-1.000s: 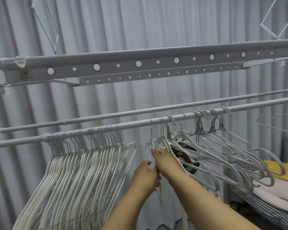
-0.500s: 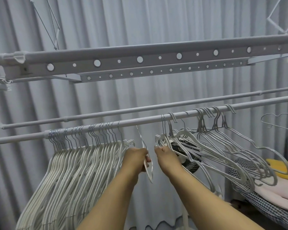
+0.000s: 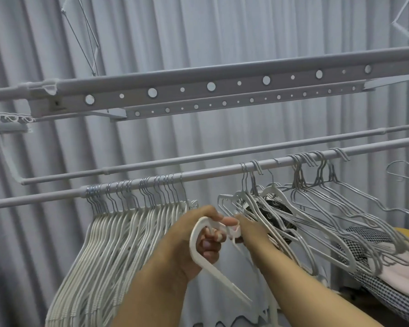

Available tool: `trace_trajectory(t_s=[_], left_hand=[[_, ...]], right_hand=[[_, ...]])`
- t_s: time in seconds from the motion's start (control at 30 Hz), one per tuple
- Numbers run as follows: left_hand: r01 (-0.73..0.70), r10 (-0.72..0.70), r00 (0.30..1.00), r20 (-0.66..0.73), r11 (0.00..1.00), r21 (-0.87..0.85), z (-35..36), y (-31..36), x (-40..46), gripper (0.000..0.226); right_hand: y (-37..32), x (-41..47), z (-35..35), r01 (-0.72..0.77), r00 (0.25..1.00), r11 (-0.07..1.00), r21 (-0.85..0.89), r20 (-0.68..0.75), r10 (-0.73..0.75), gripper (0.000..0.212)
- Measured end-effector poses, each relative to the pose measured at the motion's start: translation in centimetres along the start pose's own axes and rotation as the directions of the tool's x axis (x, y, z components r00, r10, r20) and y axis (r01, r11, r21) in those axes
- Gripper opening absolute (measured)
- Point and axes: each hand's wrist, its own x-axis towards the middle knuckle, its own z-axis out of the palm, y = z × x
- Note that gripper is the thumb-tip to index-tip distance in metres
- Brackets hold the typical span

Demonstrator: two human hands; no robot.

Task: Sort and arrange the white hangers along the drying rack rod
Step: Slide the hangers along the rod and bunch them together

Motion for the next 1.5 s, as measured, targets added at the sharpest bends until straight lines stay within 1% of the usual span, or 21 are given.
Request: trace_trajectory(t_s=[0.07, 0.1, 0.13, 0.17, 0.2, 0.27, 0.3, 0.33, 0.37, 0.4, 0.47, 0.53, 0.6, 0.7, 0.9, 0.97, 1.07, 1.17, 1.2, 1.4, 1.5], left_hand=[[-0.025, 0.025, 0.999, 0.031, 1.000, -0.010, -0.2, 0.2, -0.2, 0.045], [-0.051, 0.051, 0.999, 0.018, 0.999, -0.018, -0.3, 0.1, 0.0, 0.039], [-0.095, 0.094, 0.995, -0.030, 0.995, -0.019, -0.4, 0.1, 0.4, 0.035], [-0.155, 0.156, 0.980, -0.124, 0.988, 0.011, -0.9, -0.2, 1.2, 0.034], [-0.220, 0.235, 0.941, -0.244, 0.972, 0.089, -1.6, -0.5, 2.0, 0.034], [-0.291, 0.449, 0.783, -0.431, 0.877, 0.383, -3.4, -1.4, 3.3, 0.030], [-0.267, 0.555, 0.696, -0.457, 0.790, 0.552, -4.2, -1.9, 3.8, 0.026], [-0.198, 0.626, 0.635, -0.453, 0.699, 0.688, -4.9, -2.3, 4.0, 0.022], [-0.089, 0.664, 0.604, -0.441, 0.606, 0.791, -5.5, -2.8, 4.2, 0.018], [0.046, 0.685, 0.591, -0.427, 0.500, 0.865, -6.0, -3.2, 4.3, 0.013], [0.272, 0.680, 0.613, -0.403, 0.298, 0.915, -6.2, -3.7, 4.7, 0.021], [0.362, 0.649, 0.645, -0.405, 0.207, 0.909, -6.3, -4.1, 5.4, 0.022], [0.404, 0.631, 0.655, -0.415, 0.172, 0.898, -6.4, -4.3, 5.8, 0.016], [0.430, 0.624, 0.666, -0.408, 0.125, 0.894, -6.4, -4.7, 6.3, 0.019], [0.425, 0.627, 0.670, -0.397, 0.115, 0.898, -6.3, -5.2, 6.6, 0.029], [0.408, 0.642, 0.666, -0.379, 0.112, 0.906, -6.2, -5.3, 6.6, 0.027], [0.383, 0.664, 0.657, -0.357, 0.114, 0.917, -6.2, -5.4, 6.4, 0.024], [0.364, 0.664, 0.662, -0.347, 0.120, 0.924, -6.5, -5.5, 6.2, 0.028], [0.360, 0.661, 0.665, -0.347, 0.124, 0.925, -6.5, -5.5, 6.1, 0.030], [0.321, 0.671, 0.667, -0.325, 0.136, 0.937, -6.9, -5.6, 5.5, 0.030], [0.309, 0.665, 0.671, -0.329, 0.153, 0.939, -7.2, -5.7, 5.1, 0.030]], right_hand=[[-0.1, -0.2, -0.1, -0.036, 0.999, 0.986, 0.166, -0.004, 0.037, 0.032], [-0.1, -0.3, -0.2, -0.027, 0.999, 0.978, 0.208, -0.028, 0.034, 0.030], [-0.2, -0.4, -0.3, -0.019, 0.997, 0.974, 0.224, -0.067, 0.035, 0.031], [-0.2, -0.5, -0.5, -0.011, 0.993, 0.974, 0.226, -0.114, 0.037, 0.033], [-0.2, -0.4, -0.7, -0.005, 0.986, 0.976, 0.220, -0.164, 0.042, 0.037], [0.2, 0.0, -1.2, 0.014, 0.960, 0.985, 0.175, -0.279, 0.036, 0.044], [0.6, 0.1, -1.4, 0.015, 0.943, 0.990, 0.137, -0.333, 0.031, 0.048], [1.1, 0.3, -1.5, 0.011, 0.924, 0.995, 0.098, -0.381, 0.027, 0.054], [1.4, 0.1, -1.7, 0.003, 0.904, 0.998, 0.066, -0.426, 0.025, 0.060], [1.7, -0.1, -2.0, -0.014, 0.884, 0.999, 0.035, -0.467, 0.028, 0.066], [1.8, -0.8, -2.7, -0.021, 0.841, 1.000, 0.003, -0.540, 0.019, 0.070], [1.7, -1.5, -3.4, -0.009, 0.815, 1.000, -0.004, -0.579, 0.005, 0.065], [1.5, -2.2, -3.9, -0.002, 0.807, 1.000, -0.030, -0.591, -0.016, 0.064], [1.5, -2.6, -4.1, -0.002, 0.804, 0.997, -0.079, -0.593, -0.046, 0.061], [1.1, -0.6, -2.5, 0.057, 0.854, 0.986, -0.158, -0.503, -0.130, 0.059], [0.4, 0.4, -1.2, 0.109, 0.890, 0.980, -0.164, -0.423, -0.170, 0.053], [-1.3, 2.1, 1.3, 0.203, 0.939, 0.976, -0.082, -0.266, -0.217, 0.038], [-3.5, 3.1, 3.5, 0.188, 0.977, 0.982, -0.018, -0.098, -0.189, 0.017], [-4.3, 3.2, 4.1, 0.178, 0.983, 0.984, 0.001, -0.045, -0.177, 0.014], [-6.5, 3.7, 6.8, 0.188, 0.977, 0.981, -0.038, 0.108, -0.183, 0.030], [-6.1, 4.0, 7.8, 0.138, 0.976, 0.990, 0.016, 0.168, -0.139, 0.032]])
